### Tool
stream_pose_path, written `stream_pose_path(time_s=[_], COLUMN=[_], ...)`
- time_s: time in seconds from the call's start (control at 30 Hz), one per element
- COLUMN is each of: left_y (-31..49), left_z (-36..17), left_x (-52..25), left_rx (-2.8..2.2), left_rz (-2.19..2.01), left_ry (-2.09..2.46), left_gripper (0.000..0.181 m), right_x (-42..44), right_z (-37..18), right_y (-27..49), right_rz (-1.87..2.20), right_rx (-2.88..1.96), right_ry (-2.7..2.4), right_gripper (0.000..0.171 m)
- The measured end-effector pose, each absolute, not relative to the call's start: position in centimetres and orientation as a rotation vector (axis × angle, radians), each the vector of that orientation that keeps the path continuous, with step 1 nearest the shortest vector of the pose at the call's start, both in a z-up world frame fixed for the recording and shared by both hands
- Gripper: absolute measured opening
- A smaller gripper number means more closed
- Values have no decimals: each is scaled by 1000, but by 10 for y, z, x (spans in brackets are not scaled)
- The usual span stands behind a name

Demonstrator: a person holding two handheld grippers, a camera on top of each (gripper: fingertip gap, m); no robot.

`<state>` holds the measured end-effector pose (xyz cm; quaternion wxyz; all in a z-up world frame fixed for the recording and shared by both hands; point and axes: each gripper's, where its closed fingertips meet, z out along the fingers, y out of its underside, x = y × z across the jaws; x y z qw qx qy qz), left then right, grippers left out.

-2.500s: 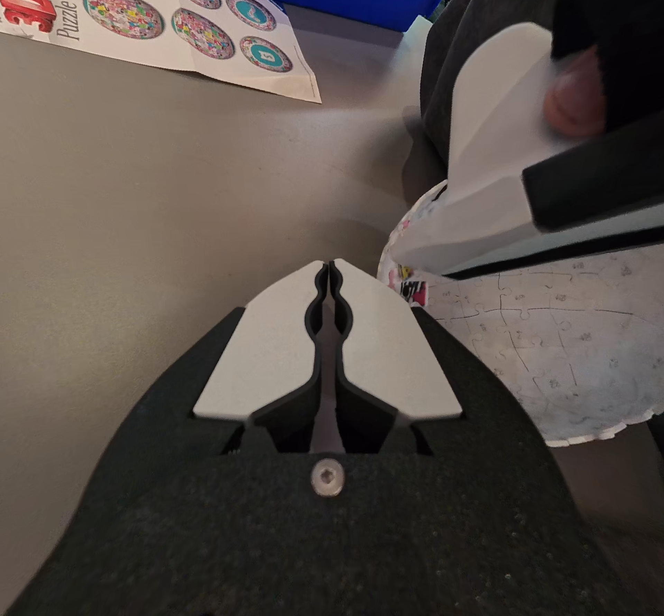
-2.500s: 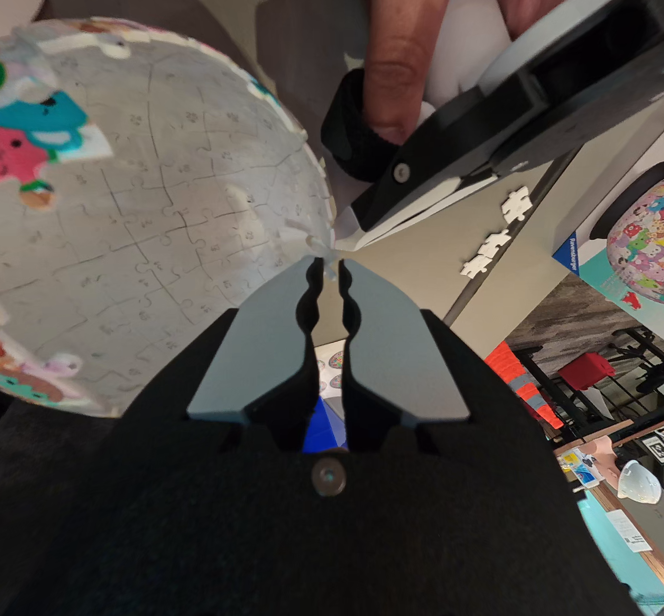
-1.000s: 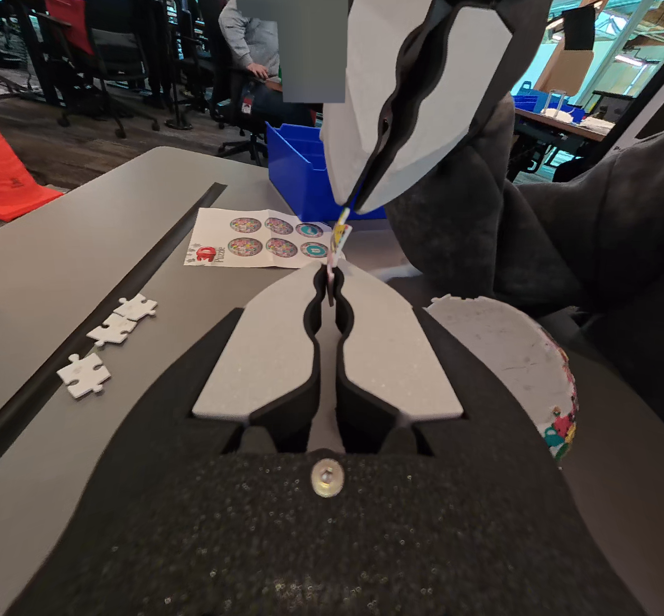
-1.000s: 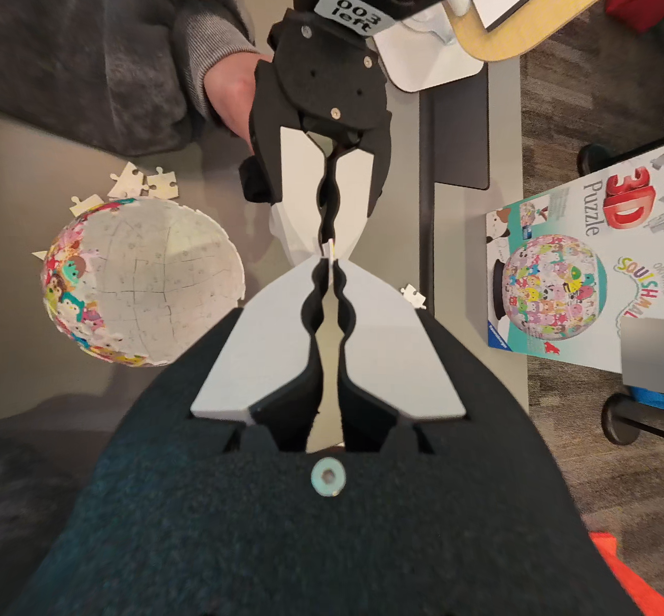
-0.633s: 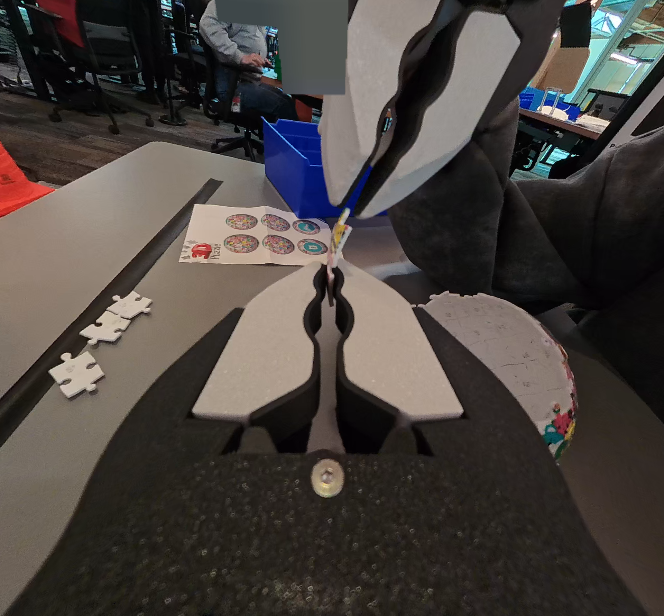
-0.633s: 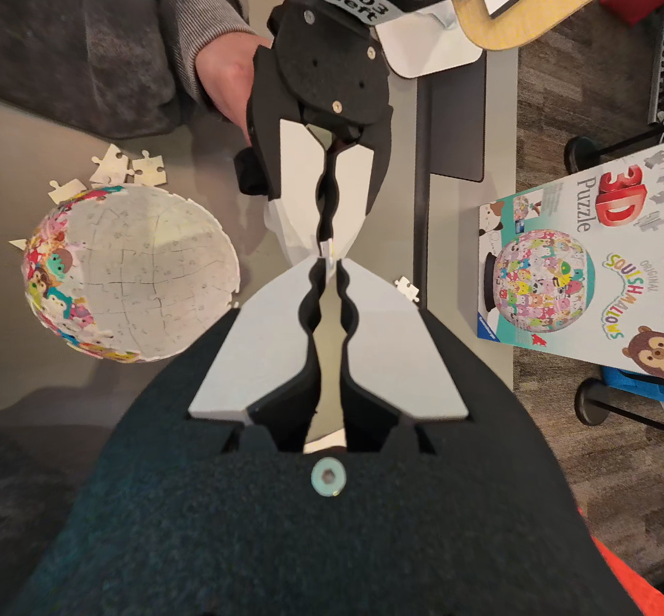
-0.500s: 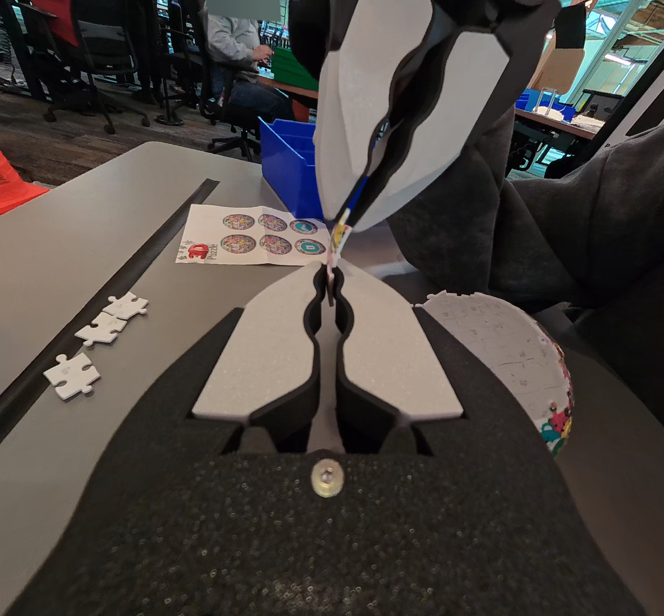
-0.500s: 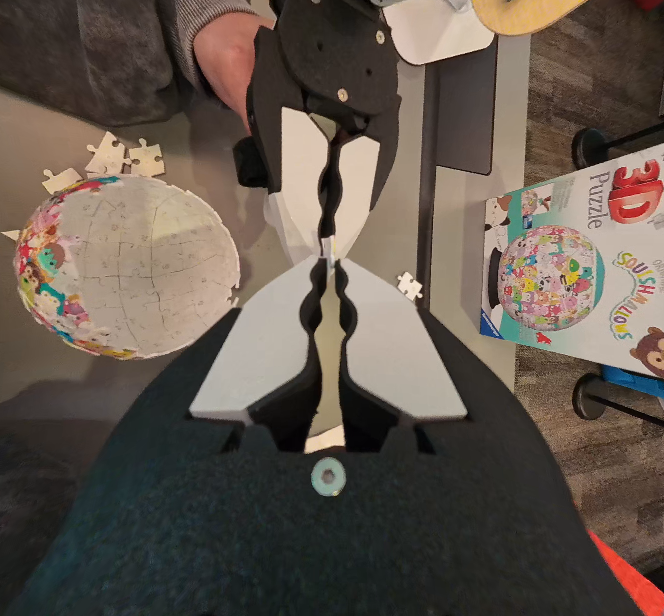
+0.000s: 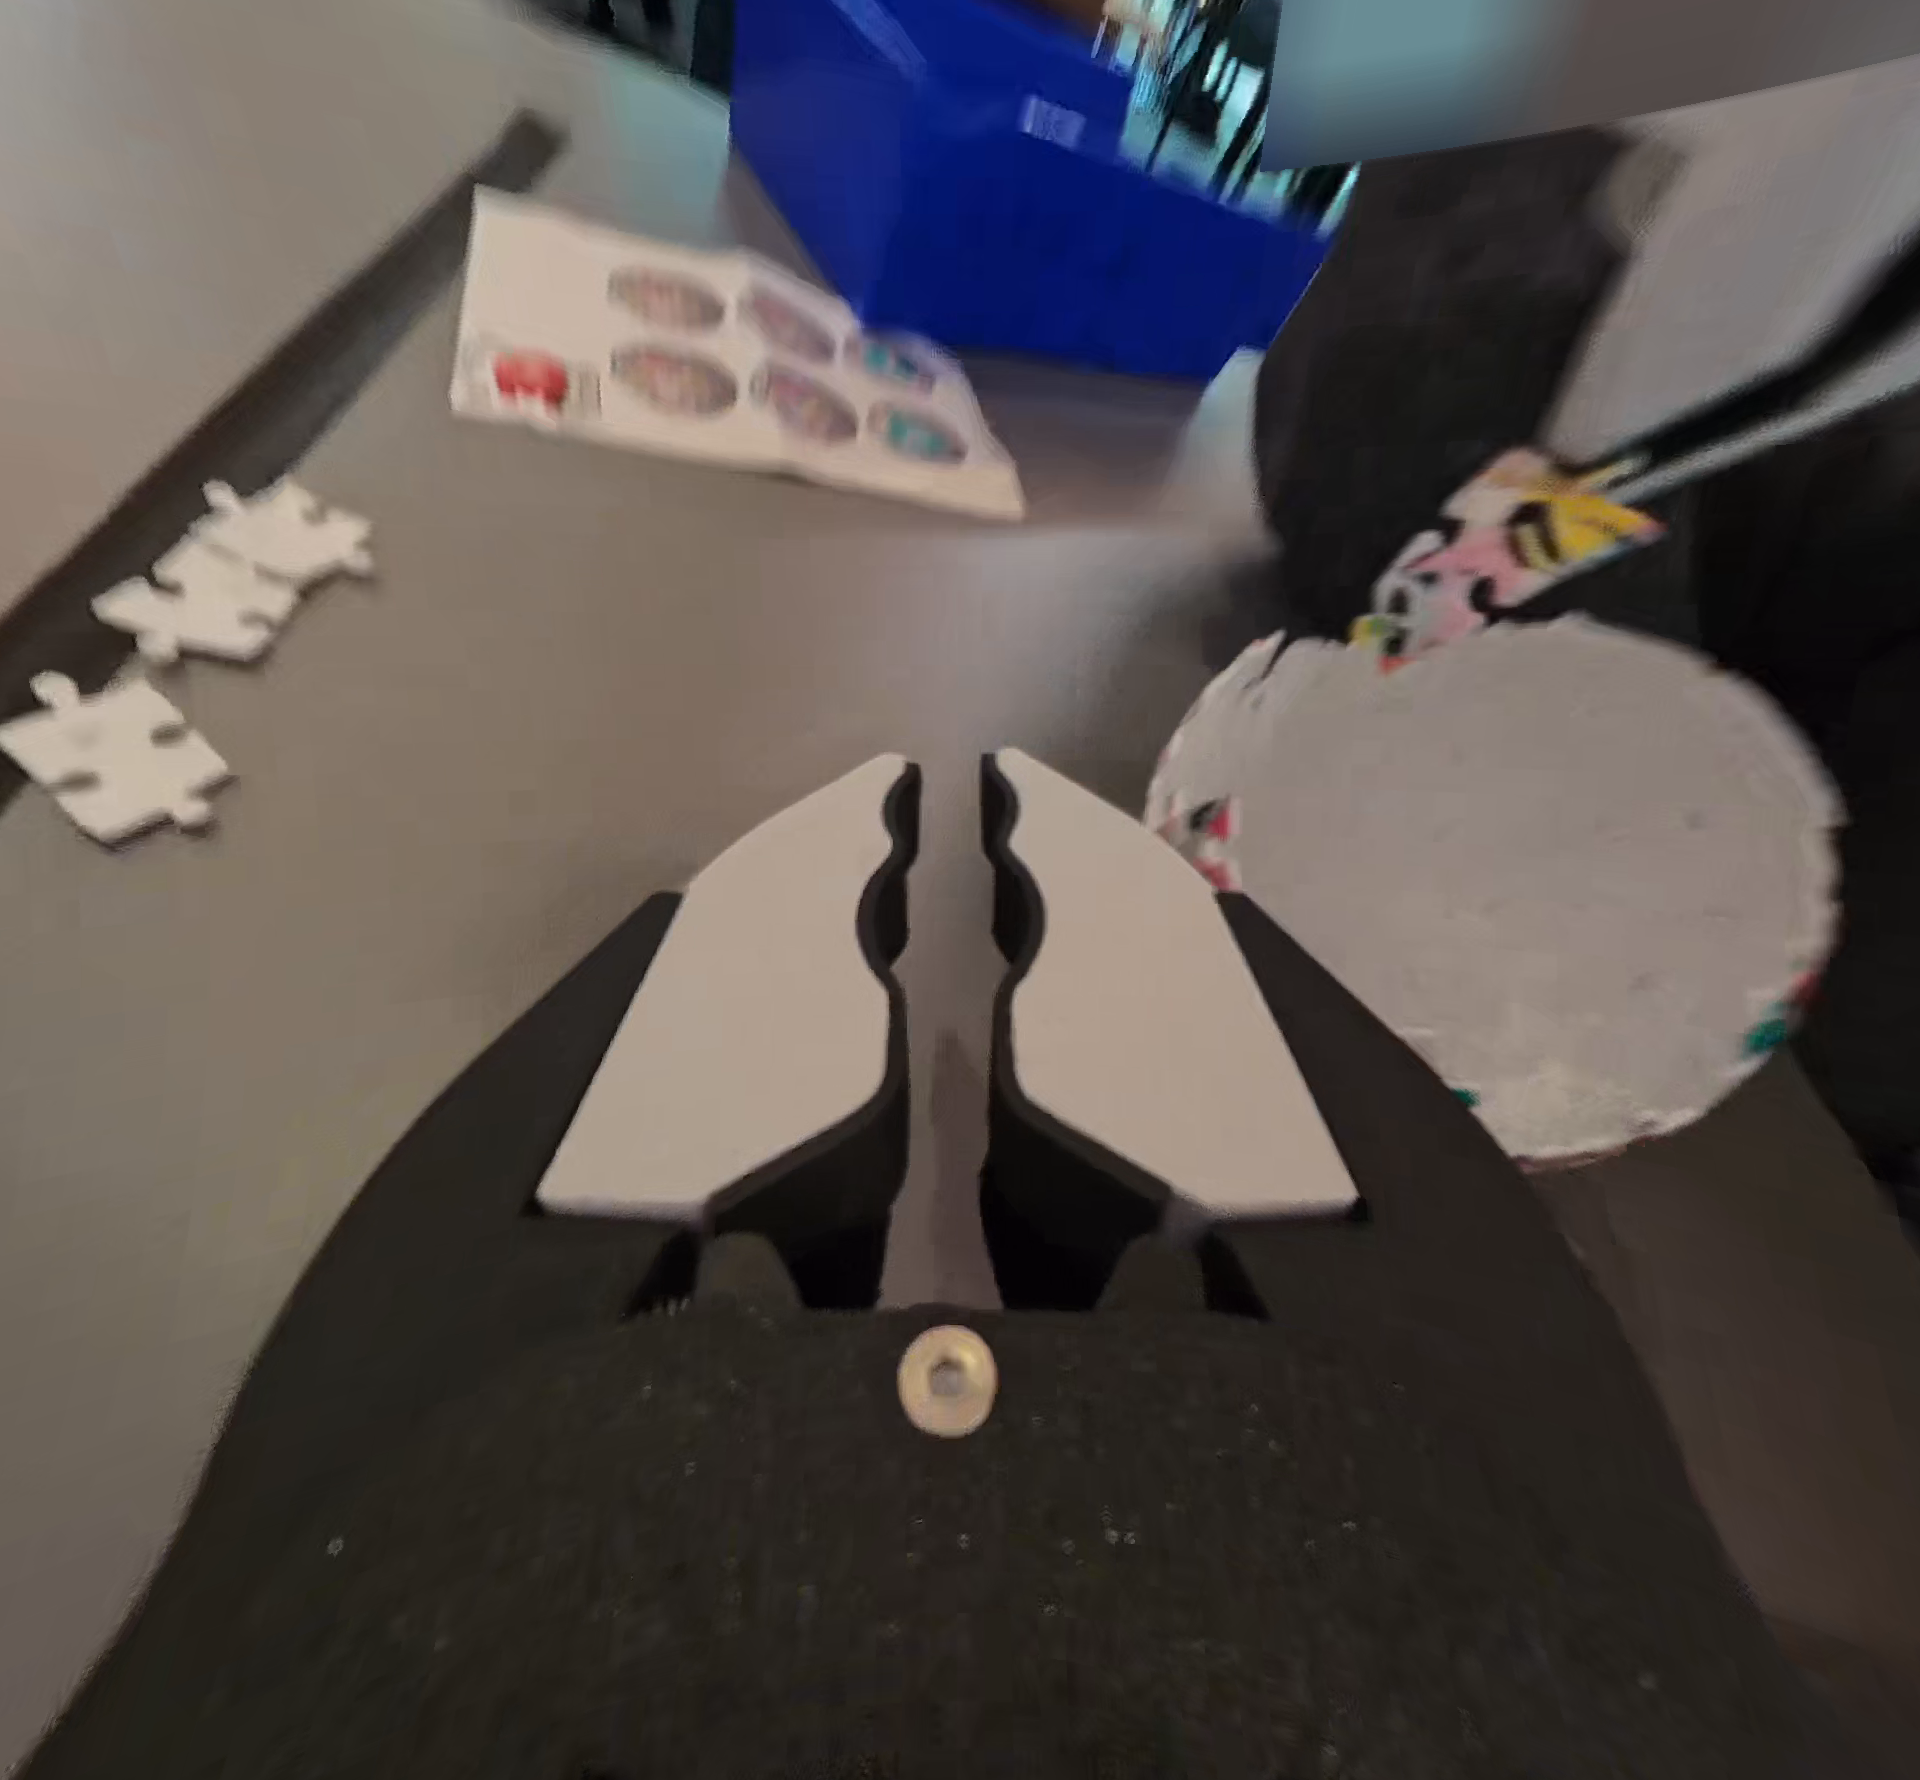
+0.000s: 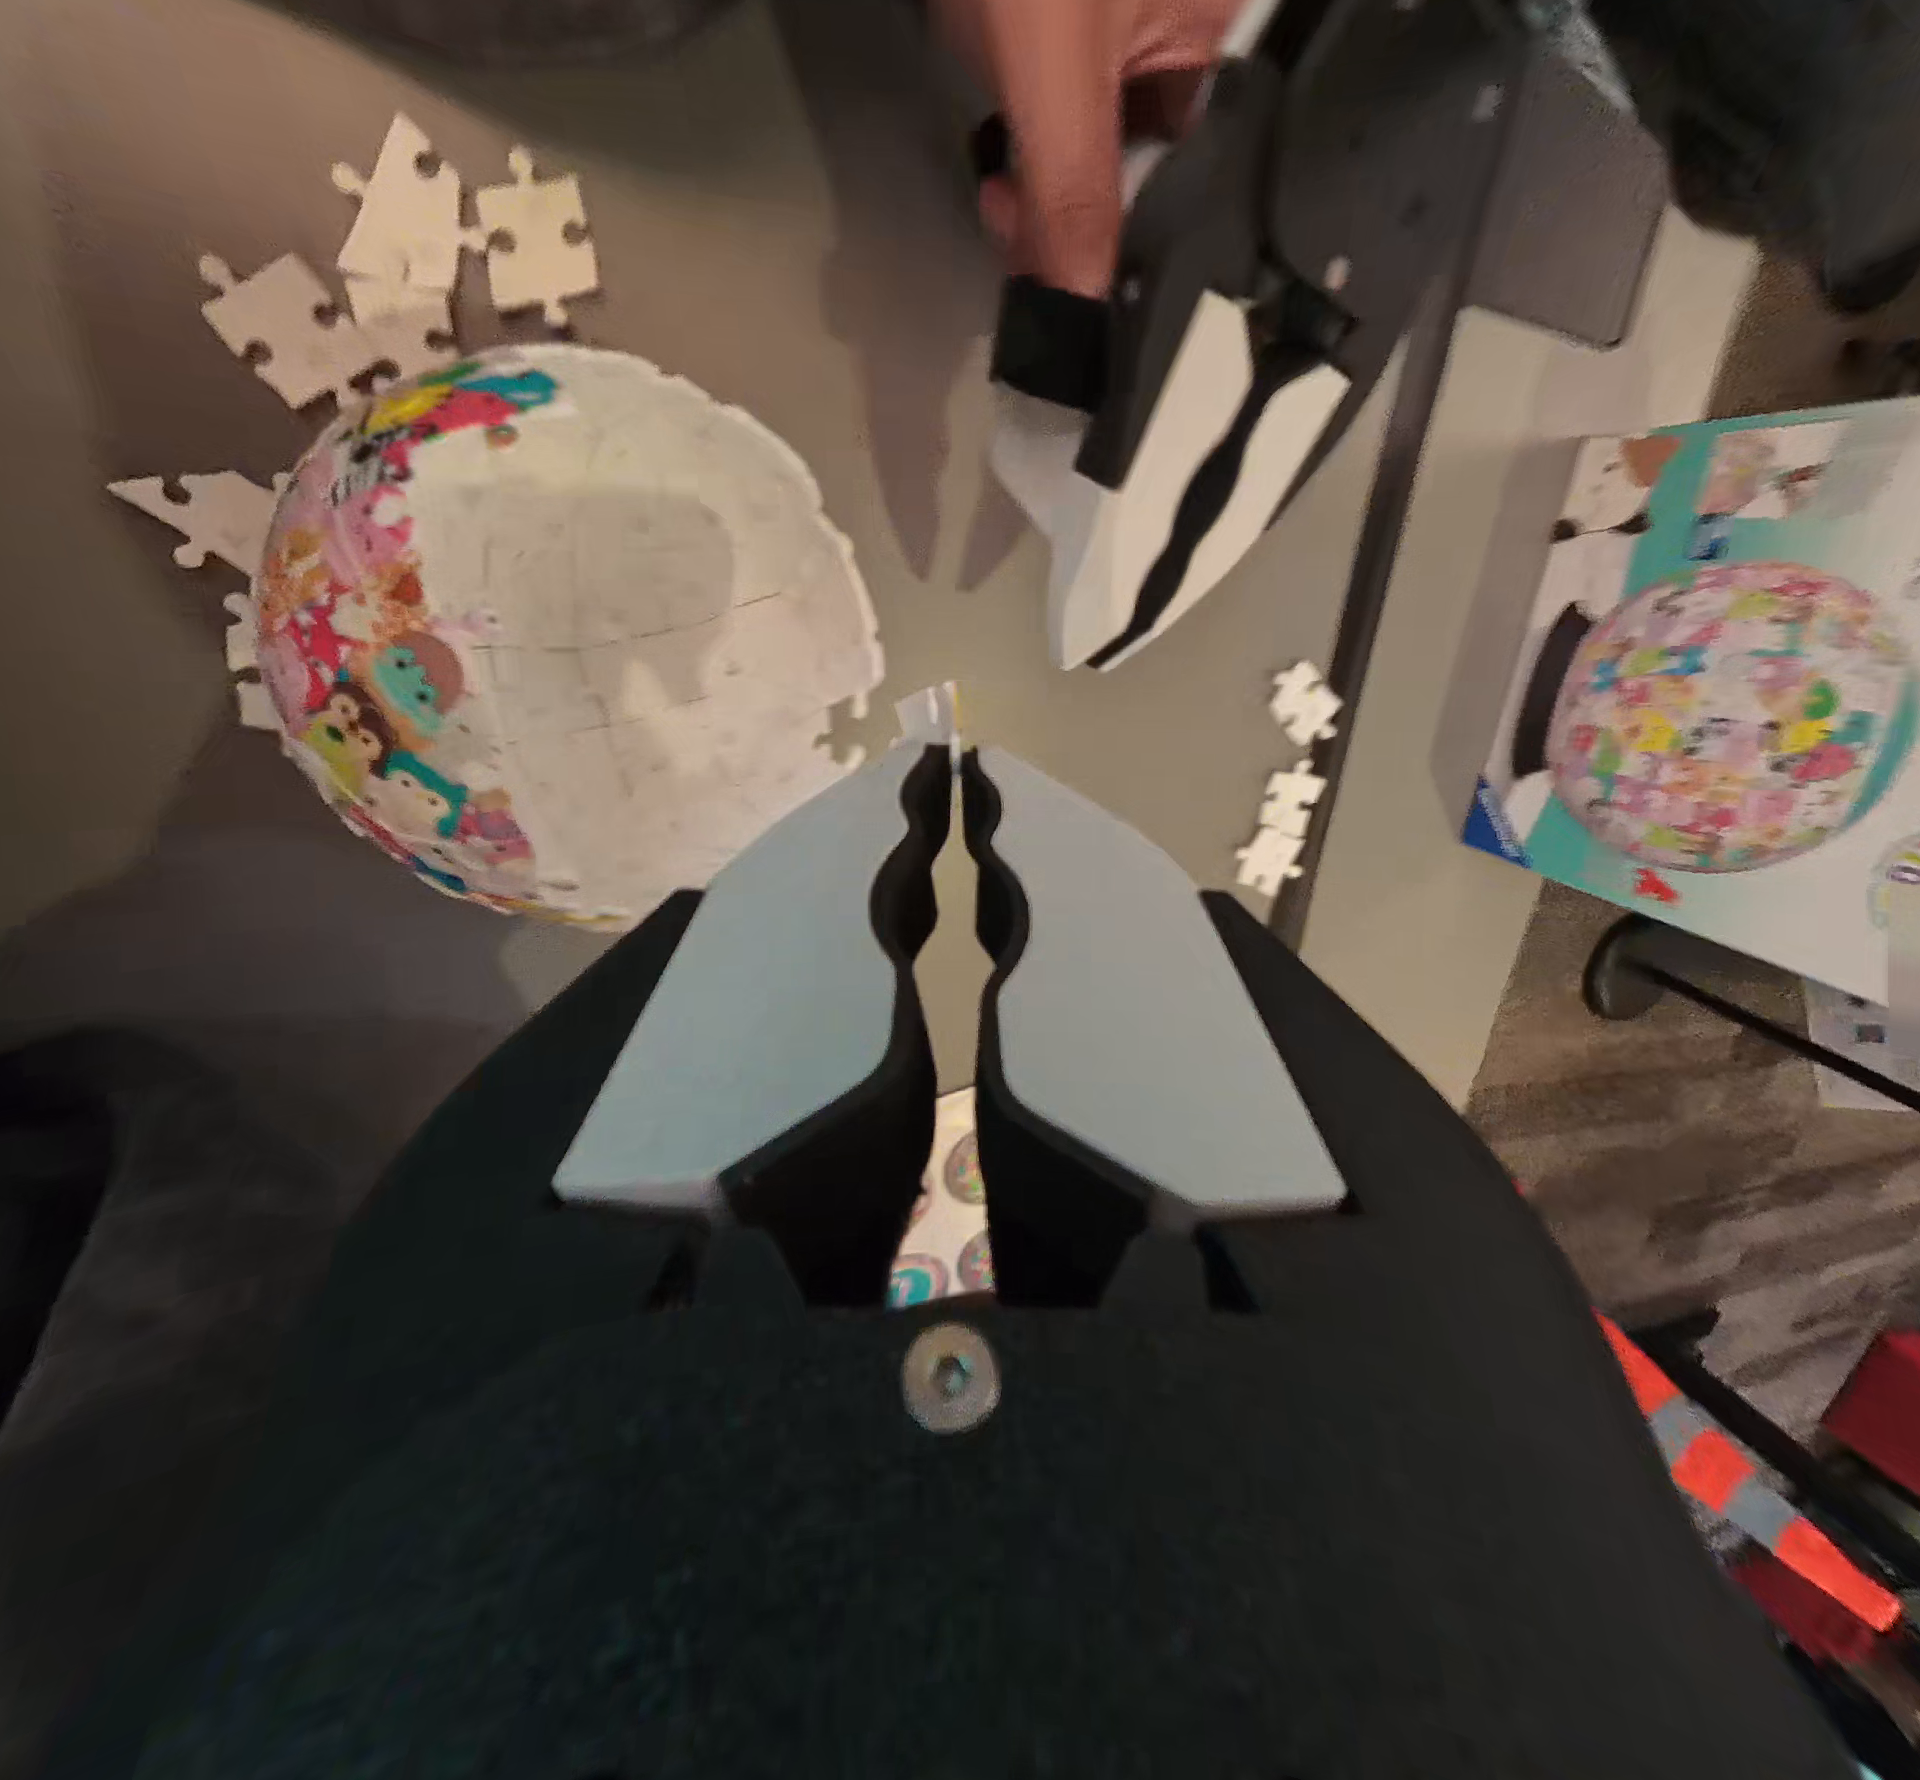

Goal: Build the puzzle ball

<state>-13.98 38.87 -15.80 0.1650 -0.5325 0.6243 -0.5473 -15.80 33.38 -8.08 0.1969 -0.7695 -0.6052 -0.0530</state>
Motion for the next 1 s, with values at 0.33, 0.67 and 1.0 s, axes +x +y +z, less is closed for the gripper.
stream_pose_path(time_s=[0.33,0.67,1.0], left_y=[353,345,344], left_z=[-197,-195,-196], left_x=[-127,-124,-124], left_rx=[-1485,-1476,-1476], left_rz=[-1343,-1402,-1393], left_ry=[2075,2105,2108], left_gripper=[0,0,0], right_x=[-148,-143,-141], right_z=[-137,-148,-152], right_y=[327,329,335], right_rz=[-138,-119,-170], right_rx=[-2342,-2336,-2348], right_ry=[-1712,-1617,-1583], right_gripper=[2,2,2])
